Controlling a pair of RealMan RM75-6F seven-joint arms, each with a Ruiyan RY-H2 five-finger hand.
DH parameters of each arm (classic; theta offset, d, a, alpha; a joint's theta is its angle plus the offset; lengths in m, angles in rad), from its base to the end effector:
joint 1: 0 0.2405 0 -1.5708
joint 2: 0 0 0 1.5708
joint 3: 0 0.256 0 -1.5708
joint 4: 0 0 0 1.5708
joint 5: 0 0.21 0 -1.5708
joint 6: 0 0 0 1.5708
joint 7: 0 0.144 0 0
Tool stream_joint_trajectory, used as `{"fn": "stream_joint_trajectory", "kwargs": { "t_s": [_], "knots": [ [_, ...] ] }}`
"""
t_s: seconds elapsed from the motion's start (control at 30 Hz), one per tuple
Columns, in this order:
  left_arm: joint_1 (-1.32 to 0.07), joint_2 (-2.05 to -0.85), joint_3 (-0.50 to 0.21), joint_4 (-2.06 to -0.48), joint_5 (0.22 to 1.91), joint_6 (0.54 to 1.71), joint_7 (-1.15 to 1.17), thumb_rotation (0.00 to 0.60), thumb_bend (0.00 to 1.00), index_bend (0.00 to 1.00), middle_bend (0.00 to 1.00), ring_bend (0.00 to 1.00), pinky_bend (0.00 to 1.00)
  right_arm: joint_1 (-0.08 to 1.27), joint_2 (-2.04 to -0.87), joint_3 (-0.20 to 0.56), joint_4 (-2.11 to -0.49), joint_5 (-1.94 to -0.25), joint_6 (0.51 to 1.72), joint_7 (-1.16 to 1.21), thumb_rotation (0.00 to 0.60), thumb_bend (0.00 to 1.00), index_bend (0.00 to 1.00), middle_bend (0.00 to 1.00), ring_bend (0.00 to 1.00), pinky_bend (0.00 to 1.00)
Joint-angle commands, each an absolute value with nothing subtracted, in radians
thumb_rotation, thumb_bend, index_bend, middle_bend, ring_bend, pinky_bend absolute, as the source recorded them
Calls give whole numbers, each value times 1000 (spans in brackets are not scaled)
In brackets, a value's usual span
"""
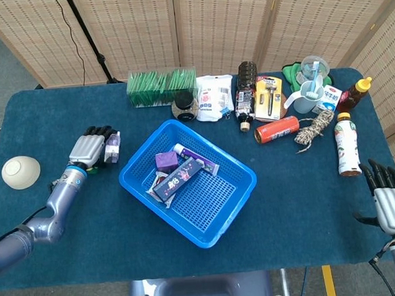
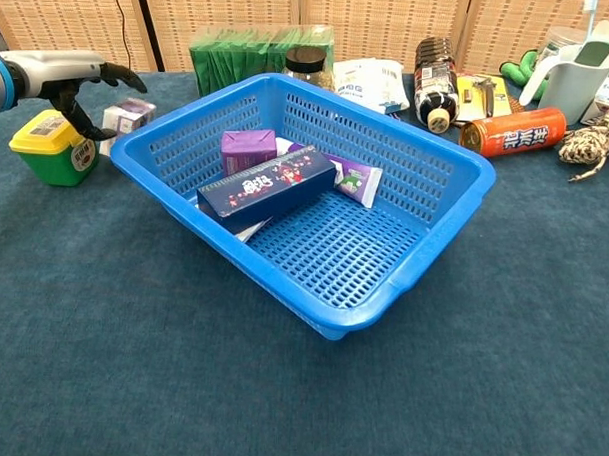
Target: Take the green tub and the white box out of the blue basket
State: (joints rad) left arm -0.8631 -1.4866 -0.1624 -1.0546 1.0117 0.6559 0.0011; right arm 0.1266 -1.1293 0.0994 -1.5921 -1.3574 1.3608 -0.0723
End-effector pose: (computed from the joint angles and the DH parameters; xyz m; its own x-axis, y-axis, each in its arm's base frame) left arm -0.2214 0.4362 0.0363 0.4180 0.3487 0.8388 0.9084 -0.1535 -0.3889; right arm -0.3271 -0.2038 0.1563 0.4412 -0.0654 0.8950 -0.8908 0.0887 0.4456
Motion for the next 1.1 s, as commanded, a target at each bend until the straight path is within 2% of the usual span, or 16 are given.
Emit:
{"fn": "stream_joint_trajectory", "kwargs": {
  "t_s": [0.03,0.33,0.43,0.53,0.63,0.73,0.9,1.1],
  "knots": [
    [-859,-1471,-167,-1066,1030,650,-17,600,363,0,0,0,0,127,-1130,99,-1591,-1357,1359,-72,600,0,0,0,0,0],
    [-827,-1413,-206,-1127,1087,730,-86,600,332,0,0,0,0,126,-1130,98,-1595,-1361,1366,-74,600,0,0,0,0,0],
    [-793,-1336,-207,-1208,1115,780,-93,600,313,0,0,0,0,125,-1128,97,-1601,-1369,1371,-74,600,0,0,0,0,0],
    [-715,-1164,-170,-1438,1093,838,-9,600,300,0,0,0,0,120,-1124,93,-1609,-1392,1393,-76,600,0,0,0,0,0],
    [-640,-1074,-145,-1585,1085,932,33,600,296,0,0,0,0,117,-1125,92,-1609,-1409,1411,-82,600,0,0,0,0,0],
    [-520,-988,-86,-1727,1127,1072,53,600,296,0,0,0,0,112,-1132,90,-1610,-1424,1432,-91,600,0,0,0,0,0],
    [-359,-956,8,-1784,1238,1257,62,600,296,0,0,0,0,104,-1136,91,-1612,-1447,1463,-87,600,0,0,0,0,0],
    [-234,-968,63,-1790,1302,1380,45,600,296,0,0,0,0,95,-1132,96,-1612,-1454,1487,-71,600,0,0,0,0,0]
  ]
}}
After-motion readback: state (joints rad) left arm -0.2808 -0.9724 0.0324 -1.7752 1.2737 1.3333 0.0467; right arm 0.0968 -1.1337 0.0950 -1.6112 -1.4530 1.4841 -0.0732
